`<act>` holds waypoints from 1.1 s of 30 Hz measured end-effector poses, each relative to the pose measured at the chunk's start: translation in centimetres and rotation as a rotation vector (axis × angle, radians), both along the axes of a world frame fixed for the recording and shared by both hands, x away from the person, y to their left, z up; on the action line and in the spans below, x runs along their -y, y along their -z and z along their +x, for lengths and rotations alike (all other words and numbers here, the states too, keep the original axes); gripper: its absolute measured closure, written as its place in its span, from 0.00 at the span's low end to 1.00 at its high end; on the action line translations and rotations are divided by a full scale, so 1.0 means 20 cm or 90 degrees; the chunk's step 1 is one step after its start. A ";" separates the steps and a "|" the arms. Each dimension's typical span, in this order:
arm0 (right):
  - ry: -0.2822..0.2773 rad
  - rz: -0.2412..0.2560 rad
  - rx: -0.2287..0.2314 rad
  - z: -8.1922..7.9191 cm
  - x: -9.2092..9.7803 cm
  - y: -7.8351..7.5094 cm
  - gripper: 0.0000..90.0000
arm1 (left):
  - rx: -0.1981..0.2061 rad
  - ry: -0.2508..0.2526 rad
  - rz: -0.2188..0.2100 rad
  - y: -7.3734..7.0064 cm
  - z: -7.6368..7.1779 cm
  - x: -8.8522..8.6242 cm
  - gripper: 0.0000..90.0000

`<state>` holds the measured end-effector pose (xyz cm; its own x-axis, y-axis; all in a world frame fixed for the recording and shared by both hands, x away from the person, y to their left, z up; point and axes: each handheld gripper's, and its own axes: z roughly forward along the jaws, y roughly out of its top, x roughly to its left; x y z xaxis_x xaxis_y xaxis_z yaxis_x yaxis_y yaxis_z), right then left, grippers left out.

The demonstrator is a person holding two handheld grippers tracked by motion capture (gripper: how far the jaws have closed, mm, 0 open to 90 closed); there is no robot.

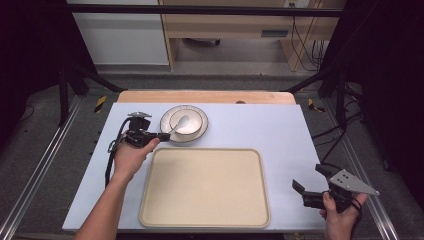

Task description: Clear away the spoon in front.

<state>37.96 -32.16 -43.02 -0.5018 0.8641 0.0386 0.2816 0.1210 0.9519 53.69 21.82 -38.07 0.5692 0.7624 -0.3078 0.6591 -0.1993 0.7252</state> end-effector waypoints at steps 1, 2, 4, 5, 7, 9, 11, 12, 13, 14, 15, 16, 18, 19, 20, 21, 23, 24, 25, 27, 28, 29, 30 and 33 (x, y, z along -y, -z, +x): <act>0.002 -0.001 0.000 0.00 0.00 0.00 0.01 | 0.002 0.000 -0.004 -0.01 -0.02 -0.01 0.96; 0.002 -0.001 0.000 0.00 0.00 0.00 0.01 | 0.002 0.000 -0.004 -0.01 -0.02 -0.01 0.96; 0.001 -0.001 0.001 0.00 0.00 0.00 0.01 | 0.006 0.000 -0.013 -0.01 -0.05 -0.02 0.96; 0.001 -0.001 0.001 0.00 0.00 0.00 0.01 | 0.008 0.001 -0.013 -0.01 -0.06 -0.03 0.96; 0.001 -0.002 0.001 0.00 0.00 0.00 0.01 | 0.011 -0.001 -0.017 -0.01 -0.09 -0.04 0.96; 0.001 -0.003 0.001 0.00 0.00 0.00 0.01 | 0.013 -0.002 -0.023 -0.01 -0.13 -0.05 0.96; -0.001 -0.004 0.000 0.00 -0.01 0.00 0.01 | 0.015 -0.002 -0.016 0.00 -0.15 -0.06 0.96; 0.000 -0.006 0.000 0.00 -0.01 0.00 0.01 | 0.015 -0.005 -0.019 0.01 -0.17 -0.07 0.96; -0.001 -0.004 0.000 0.00 -0.01 0.00 0.01 | 0.018 -0.006 -0.015 0.01 -0.19 -0.08 0.96; -0.002 -0.004 0.001 0.00 -0.01 0.00 0.01 | 0.024 -0.014 -0.019 0.02 -0.21 -0.09 0.96; -0.002 -0.004 0.001 0.00 -0.01 0.00 0.01 | 0.027 -0.017 -0.022 0.02 -0.22 -0.09 0.96; -0.002 -0.005 0.001 0.00 -0.01 0.00 0.01 | 0.029 -0.022 -0.024 0.03 -0.23 -0.10 0.96; -0.001 -0.003 -0.006 0.00 -0.01 0.00 0.01 | 0.032 -0.027 -0.035 0.04 -0.26 -0.12 0.96; -0.001 -0.004 -0.004 0.00 -0.01 0.00 0.01 | 0.034 -0.028 -0.033 0.05 -0.28 -0.13 0.96; -0.001 -0.007 -0.003 0.01 -0.01 0.00 0.01 | 0.033 -0.030 -0.038 0.06 -0.30 -0.14 0.96; -0.001 -0.007 -0.003 0.01 -0.01 0.00 0.01 | 0.034 -0.031 -0.039 0.06 -0.31 -0.14 0.96; -0.001 -0.007 -0.003 0.01 -0.01 0.00 0.01 | 0.034 -0.034 -0.042 0.07 -0.34 -0.15 0.96; -0.002 -0.008 -0.002 0.01 -0.02 0.00 0.01 | 0.035 -0.032 -0.040 0.08 -0.36 -0.16 0.96; -0.003 -0.011 -0.002 0.01 -0.02 0.00 0.01 | 0.043 -0.042 -0.043 0.08 -0.39 -0.16 0.96; -0.003 -0.011 -0.002 0.01 -0.02 0.00 0.01 | 0.046 -0.048 -0.046 0.09 -0.41 -0.17 0.96; -0.003 -0.013 -0.001 0.01 -0.02 0.00 0.01 | 0.047 -0.049 -0.046 0.10 -0.42 -0.17 0.96; -0.003 -0.012 -0.003 0.01 -0.02 0.00 0.01 | 0.047 -0.052 -0.046 0.10 -0.43 -0.17 0.96; -0.003 -0.013 -0.001 0.01 -0.02 0.00 0.01 | 0.047 -0.054 -0.048 0.12 -0.45 -0.17 0.96; -0.003 -0.010 -0.002 0.01 -0.02 0.00 0.01 | 0.043 -0.052 -0.047 0.14 -0.47 -0.17 0.96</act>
<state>38.08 -31.77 -43.11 -0.5051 0.8626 0.0261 0.2835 0.1372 0.9491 44.23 25.29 -40.87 0.5271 0.7841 -0.3277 0.6202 -0.0913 0.7791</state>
